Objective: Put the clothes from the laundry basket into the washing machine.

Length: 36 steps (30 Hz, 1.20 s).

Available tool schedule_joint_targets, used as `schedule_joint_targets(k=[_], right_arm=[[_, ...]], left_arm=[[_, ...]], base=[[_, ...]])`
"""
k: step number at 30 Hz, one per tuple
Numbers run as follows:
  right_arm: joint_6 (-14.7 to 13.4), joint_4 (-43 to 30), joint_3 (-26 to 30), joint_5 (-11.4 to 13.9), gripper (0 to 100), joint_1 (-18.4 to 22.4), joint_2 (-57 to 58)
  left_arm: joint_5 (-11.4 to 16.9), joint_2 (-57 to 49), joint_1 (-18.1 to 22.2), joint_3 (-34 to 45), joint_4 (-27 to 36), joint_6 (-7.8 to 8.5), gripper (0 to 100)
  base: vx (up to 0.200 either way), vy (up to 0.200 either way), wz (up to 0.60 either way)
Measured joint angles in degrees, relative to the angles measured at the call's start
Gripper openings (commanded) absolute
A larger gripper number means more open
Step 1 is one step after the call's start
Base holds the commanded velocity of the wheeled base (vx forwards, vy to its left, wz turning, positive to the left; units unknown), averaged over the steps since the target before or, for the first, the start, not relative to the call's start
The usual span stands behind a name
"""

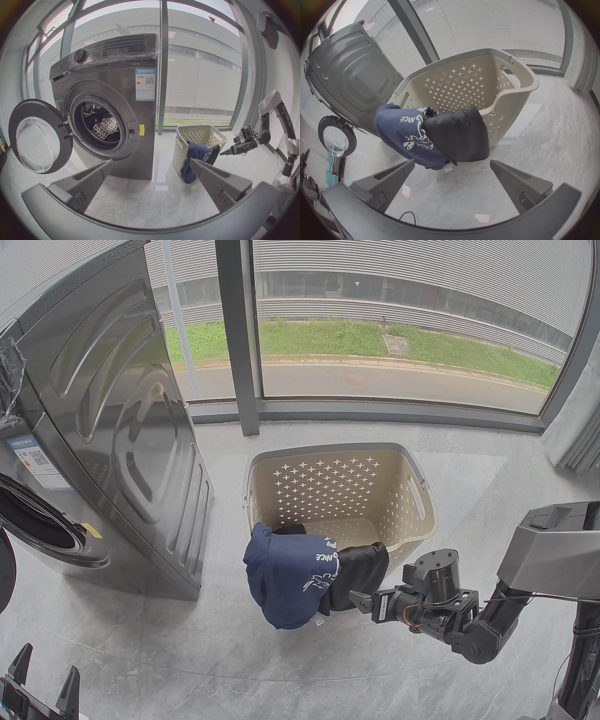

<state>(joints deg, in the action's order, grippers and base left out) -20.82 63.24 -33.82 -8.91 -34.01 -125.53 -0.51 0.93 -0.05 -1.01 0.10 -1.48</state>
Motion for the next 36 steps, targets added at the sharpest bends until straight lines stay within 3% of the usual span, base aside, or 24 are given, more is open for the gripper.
schedule_joint_targets(k=[25, 36], right_arm=[[0.02, 0.17, -16.57, -0.88, 100, 0.98, -12.04], [1.21, 0.15, -15.3, -0.96, 100, 2.35, -12.75]], left_arm=[[0.0, 0.0, -0.02, 0.0, 0.0, -0.24, 100], [0.0, 0.0, -0.02, 0.0, 0.0, -0.27, 100]], base=[[0.0, 0.0, 0.0], [0.0, 0.0, 0.0]])
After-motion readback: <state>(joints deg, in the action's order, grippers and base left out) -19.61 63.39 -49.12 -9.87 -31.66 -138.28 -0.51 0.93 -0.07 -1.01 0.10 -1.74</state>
